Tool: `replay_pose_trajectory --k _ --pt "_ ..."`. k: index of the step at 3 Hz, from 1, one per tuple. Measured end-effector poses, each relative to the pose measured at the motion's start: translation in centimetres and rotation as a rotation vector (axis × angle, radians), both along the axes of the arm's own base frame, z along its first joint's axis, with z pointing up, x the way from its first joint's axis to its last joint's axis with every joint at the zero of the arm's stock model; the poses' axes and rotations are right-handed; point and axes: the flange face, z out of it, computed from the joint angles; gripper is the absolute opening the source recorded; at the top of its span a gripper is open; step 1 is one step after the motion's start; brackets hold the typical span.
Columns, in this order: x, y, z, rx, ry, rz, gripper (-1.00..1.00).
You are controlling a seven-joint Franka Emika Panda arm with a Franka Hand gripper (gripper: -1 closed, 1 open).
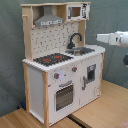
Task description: Play with the kitchen
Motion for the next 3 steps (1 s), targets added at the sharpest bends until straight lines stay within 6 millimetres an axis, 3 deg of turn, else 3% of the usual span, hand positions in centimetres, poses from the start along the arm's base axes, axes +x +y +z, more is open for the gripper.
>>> replay_pose_trajectory --k 3 --pt "5.1 -5.1 3.7 -0.056 0.031 0.031 1.0"
